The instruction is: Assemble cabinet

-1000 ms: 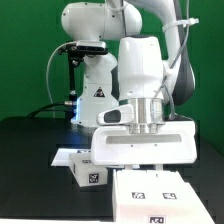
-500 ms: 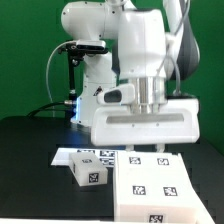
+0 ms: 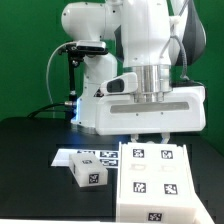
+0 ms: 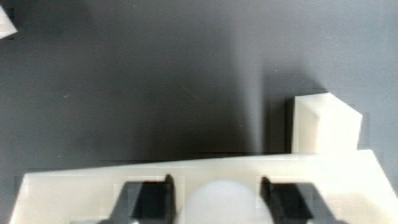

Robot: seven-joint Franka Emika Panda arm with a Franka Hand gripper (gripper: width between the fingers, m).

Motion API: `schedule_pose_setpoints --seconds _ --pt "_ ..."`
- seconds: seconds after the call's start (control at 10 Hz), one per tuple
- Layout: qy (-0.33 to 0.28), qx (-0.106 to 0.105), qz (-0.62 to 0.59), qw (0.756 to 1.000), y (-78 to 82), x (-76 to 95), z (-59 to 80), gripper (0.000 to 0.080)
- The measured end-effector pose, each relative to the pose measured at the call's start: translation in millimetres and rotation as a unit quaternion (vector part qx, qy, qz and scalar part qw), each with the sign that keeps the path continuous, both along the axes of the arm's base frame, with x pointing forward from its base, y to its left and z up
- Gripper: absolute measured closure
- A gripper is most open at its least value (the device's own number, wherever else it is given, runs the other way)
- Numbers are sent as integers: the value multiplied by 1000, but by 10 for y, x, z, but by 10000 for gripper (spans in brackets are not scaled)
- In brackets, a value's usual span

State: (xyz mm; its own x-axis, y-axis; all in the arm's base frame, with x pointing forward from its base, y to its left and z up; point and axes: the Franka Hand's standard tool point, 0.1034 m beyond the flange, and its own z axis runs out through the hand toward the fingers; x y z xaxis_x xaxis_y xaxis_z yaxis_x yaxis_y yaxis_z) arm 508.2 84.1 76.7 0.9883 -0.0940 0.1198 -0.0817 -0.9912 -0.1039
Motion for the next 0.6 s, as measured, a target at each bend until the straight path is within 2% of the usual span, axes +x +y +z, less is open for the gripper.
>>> schedule_pose_setpoints --seconds 0.1,0.2,0.3,0.4,0.6 --pt "47 2 7 999 2 -86 124 578" --pt "76 -7 25 997 -12 -62 283 578" --pt "84 -14 36 996 -2 39 350 578" --pt "75 -13 32 997 -12 45 290 577" --pt "82 -14 32 996 -16 -3 258 577"
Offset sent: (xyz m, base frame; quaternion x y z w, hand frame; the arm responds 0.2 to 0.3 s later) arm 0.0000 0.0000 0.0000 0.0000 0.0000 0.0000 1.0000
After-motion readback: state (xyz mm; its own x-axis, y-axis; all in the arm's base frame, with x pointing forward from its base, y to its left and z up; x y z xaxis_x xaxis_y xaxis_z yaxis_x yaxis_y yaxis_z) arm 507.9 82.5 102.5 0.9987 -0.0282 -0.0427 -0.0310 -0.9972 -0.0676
